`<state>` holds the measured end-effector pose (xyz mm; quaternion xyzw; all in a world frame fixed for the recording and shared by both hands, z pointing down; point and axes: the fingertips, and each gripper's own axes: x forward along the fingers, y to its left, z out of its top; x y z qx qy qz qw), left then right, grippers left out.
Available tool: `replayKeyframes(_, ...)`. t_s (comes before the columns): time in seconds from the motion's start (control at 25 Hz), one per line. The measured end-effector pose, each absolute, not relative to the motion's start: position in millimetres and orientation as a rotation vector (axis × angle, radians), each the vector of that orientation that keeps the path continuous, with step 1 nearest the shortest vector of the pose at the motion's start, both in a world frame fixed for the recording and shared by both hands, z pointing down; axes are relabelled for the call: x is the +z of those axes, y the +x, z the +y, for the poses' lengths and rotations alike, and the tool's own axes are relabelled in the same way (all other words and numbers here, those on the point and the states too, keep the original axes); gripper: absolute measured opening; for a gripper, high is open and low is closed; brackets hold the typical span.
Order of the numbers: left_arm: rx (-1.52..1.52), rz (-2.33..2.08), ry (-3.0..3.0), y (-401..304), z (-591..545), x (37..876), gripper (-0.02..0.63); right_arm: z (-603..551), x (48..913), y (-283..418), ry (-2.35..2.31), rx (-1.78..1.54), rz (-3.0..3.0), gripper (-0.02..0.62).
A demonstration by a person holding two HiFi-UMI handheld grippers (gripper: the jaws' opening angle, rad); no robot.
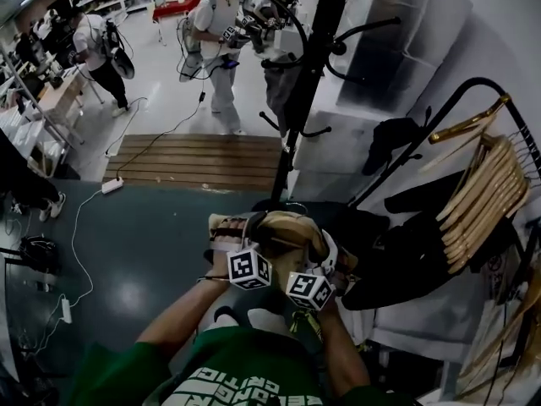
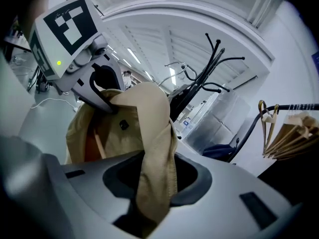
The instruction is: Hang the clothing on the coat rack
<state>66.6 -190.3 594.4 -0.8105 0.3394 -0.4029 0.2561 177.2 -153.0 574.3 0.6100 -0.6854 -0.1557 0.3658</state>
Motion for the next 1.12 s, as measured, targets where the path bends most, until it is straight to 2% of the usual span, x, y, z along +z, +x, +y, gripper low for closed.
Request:
replayKeyframes(0.36, -1.173, 0.972, -2.212, 91, -236, 625, 0.123, -205, 604, 204, 1.492, -0.395, -1.795, 0.124)
replayKeyframes(1.12, -1.264, 0.943, -2.261, 95, -315, 673, 0.123, -286, 648, 208, 1.425, -0.304, -1.8, 0.124)
